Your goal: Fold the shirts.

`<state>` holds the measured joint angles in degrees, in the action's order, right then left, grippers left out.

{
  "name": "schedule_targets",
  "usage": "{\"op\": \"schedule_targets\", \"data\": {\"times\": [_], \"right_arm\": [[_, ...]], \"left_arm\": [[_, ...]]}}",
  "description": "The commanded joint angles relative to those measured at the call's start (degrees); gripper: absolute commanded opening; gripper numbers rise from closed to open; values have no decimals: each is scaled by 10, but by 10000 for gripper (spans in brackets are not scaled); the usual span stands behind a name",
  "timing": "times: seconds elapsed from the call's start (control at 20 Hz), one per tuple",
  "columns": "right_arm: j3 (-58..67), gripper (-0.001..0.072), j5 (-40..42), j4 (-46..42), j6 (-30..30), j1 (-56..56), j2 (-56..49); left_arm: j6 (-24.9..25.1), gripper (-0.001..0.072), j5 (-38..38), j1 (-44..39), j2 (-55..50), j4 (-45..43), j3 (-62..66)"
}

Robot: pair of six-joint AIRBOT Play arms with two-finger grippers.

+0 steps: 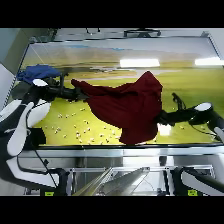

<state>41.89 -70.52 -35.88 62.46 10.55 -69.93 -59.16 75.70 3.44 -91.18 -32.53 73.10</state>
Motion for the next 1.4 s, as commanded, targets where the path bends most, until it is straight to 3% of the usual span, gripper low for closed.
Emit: {"op": "schedule_targets", "data": {"times": [0.0,0.15,0.3,0.5,0.6,0.75,0.9,1.15,1.2,1.25,1.3,1.35], "right_arm": [[156,21,-88,48,4,14,116],[367,22,-78,62,6,61,220],[522,22,-51,61,4,90,275],[596,22,9,25,-12,97,291],[593,22,-24,29,-8,96,251],[556,22,-70,38,0,61,149],[492,22,-58,-7,-1,10,37],[438,25,70,-52,-3,-30,-196],[440,103,115,-41,-3,-28,-237],[447,306,146,-19,-3,-25,-269],[462,406,158,8,-3,-18,-296],[479,407,158,25,-3,-10,-313]], "left_arm": [[-18,-1,72,19,142,62,3],[-46,2,110,20,255,122,75],[-92,23,117,5,328,127,188],[-115,25,113,12,372,126,252],[-115,25,112,11,361,117,252],[-120,27,117,-11,289,37,251],[-120,27,114,-43,159,-29,251],[-97,30,90,-37,-130,-38,290],[-97,73,94,-25,-184,-35,323],[-99,298,99,-12,-235,-34,365],[-111,310,107,3,-274,-35,409],[-122,310,120,20,-298,-35,448]]}}
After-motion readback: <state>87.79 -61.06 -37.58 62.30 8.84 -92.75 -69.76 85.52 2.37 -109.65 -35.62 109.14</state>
